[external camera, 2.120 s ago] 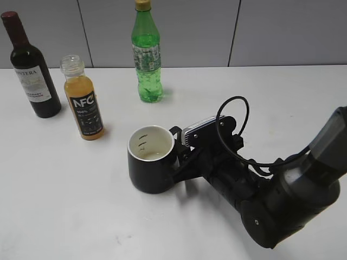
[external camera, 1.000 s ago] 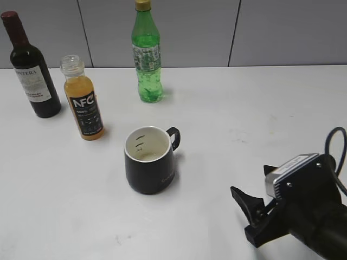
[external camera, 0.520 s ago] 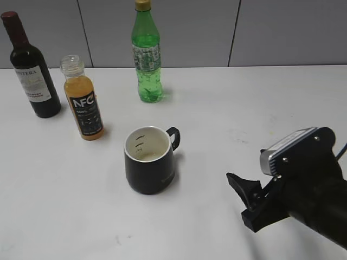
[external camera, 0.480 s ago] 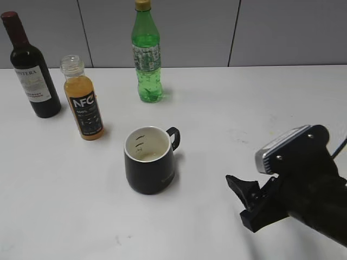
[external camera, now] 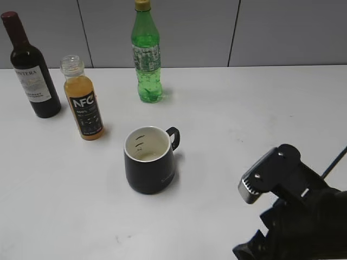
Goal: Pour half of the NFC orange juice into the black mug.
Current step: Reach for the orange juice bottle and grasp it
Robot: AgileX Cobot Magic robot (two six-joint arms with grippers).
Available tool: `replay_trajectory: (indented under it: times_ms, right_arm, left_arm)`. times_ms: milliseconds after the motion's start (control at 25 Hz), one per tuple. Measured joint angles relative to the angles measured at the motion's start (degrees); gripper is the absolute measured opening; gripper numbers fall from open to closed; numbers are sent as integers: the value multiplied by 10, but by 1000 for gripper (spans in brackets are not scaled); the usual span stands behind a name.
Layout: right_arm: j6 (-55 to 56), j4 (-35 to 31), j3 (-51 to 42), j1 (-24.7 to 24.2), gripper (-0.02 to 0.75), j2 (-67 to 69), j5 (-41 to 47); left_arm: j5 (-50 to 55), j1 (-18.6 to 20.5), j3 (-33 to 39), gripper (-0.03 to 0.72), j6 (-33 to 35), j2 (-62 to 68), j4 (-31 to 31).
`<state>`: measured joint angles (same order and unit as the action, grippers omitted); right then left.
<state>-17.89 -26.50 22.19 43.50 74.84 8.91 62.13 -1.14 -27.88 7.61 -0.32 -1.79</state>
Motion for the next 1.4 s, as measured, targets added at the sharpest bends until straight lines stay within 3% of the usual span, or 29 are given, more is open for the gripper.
replay_trajectory:
  times_ms: [160, 320, 720, 880, 1200, 1400]
  right_arm:
    - [190, 208, 0, -4, 588, -9, 115]
    - [277, 301, 17, -4, 588, -49, 231]
    - [295, 316, 36, -29, 588, -206, 391]
    - [296, 316, 36, -94, 588, -243, 414]
    - [208, 323, 21, -296, 588, -416, 440]
    - [191, 329, 16, -322, 588, -537, 443]
  left_arm:
    - [0, 0, 0, 238, 0, 0, 0]
    - [0, 0, 0, 238, 0, 0, 0]
    - [0, 0, 0, 238, 0, 0, 0]
    - [0, 0, 0, 238, 0, 0, 0]
    - [0, 0, 0, 238, 0, 0, 0]
    - [0, 0, 0, 238, 0, 0, 0]
